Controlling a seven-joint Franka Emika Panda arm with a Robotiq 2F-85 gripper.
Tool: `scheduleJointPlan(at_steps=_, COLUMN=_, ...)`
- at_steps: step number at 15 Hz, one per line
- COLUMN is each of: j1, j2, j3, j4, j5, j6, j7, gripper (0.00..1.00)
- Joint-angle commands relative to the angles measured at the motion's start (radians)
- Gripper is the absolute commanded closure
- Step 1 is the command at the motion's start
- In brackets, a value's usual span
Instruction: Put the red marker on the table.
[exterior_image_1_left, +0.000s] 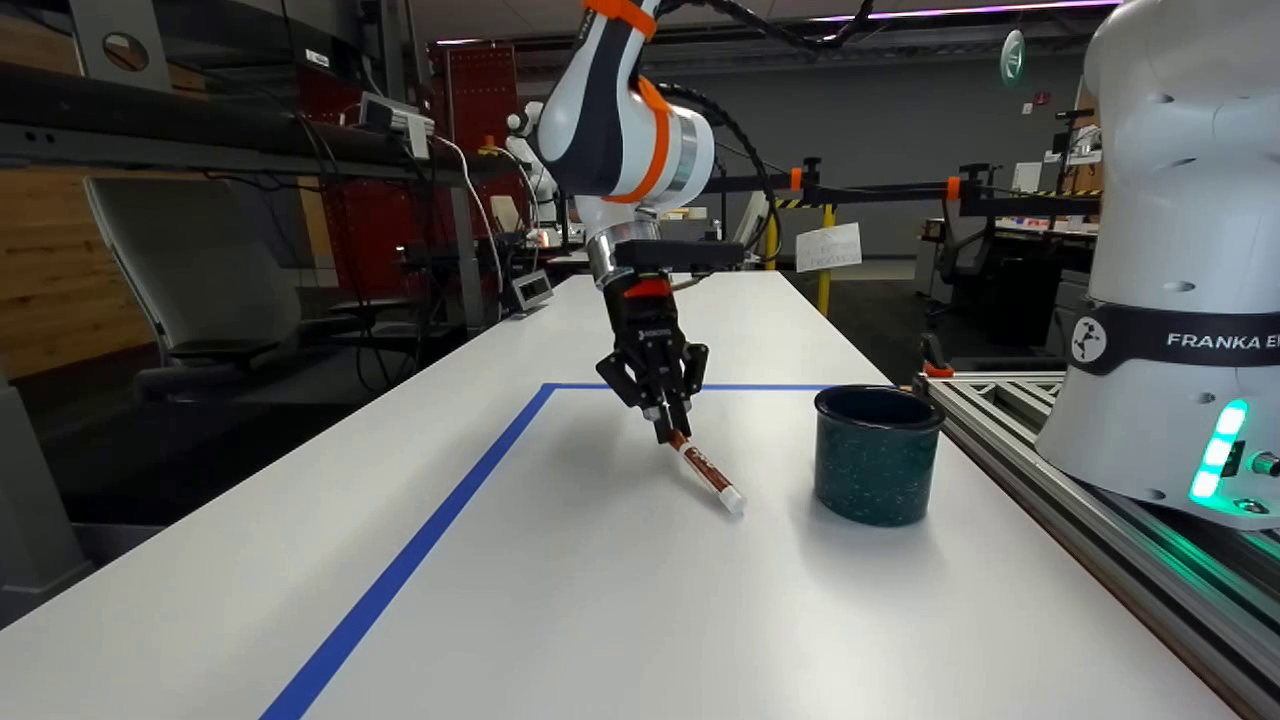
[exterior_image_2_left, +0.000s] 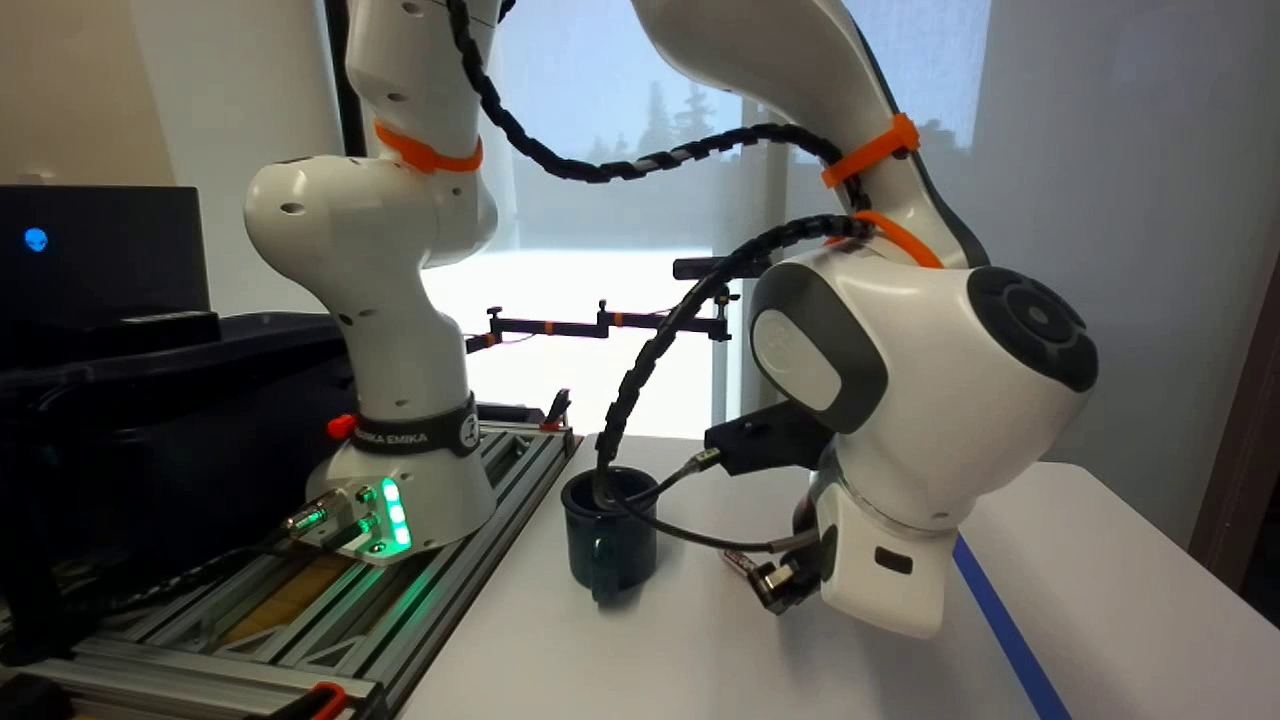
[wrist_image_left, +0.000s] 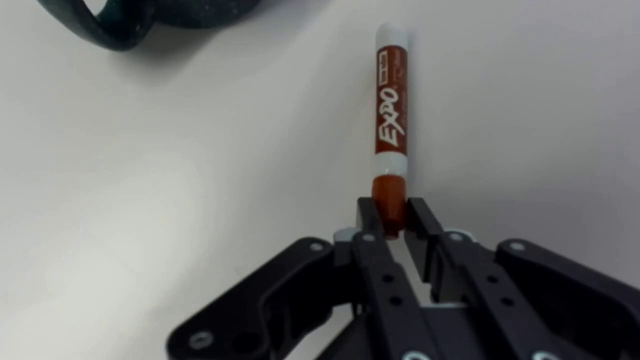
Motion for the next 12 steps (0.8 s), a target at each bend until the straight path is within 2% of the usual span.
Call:
scheduleJointPlan(at_steps=1, j1=0.025, j2=-0.039, j3=0.010, j4=-0.043, j5=-0.040, j6=0.115, j7=0.025, gripper=0.95)
scheduleJointPlan(at_steps=4, j1=0.050, j2=-0.071, j3=0.012, j4=-0.074, j5=-0.091, j6=0.172, j7=0.058, gripper=0.95)
scheduleJointPlan(at_steps=5, j1=0.064, j2=-0.083, j3=0.007, j4=-0.090, j5=-0.120, j6=0.195, j7=0.083, gripper=0.56)
scheduleJointPlan(at_steps=6, j1=0.074, j2=-0.095, j3=0.005, j4=-0.103, j5=-0.147, j6=0.206, j7=0.102, gripper=0.55)
scheduleJointPlan(at_steps=12, j1=0.118, j2=-0.201, j3=-0.001, j4=-0.193, j5=-0.327, j6=0.250, j7=0.172, gripper=0.11)
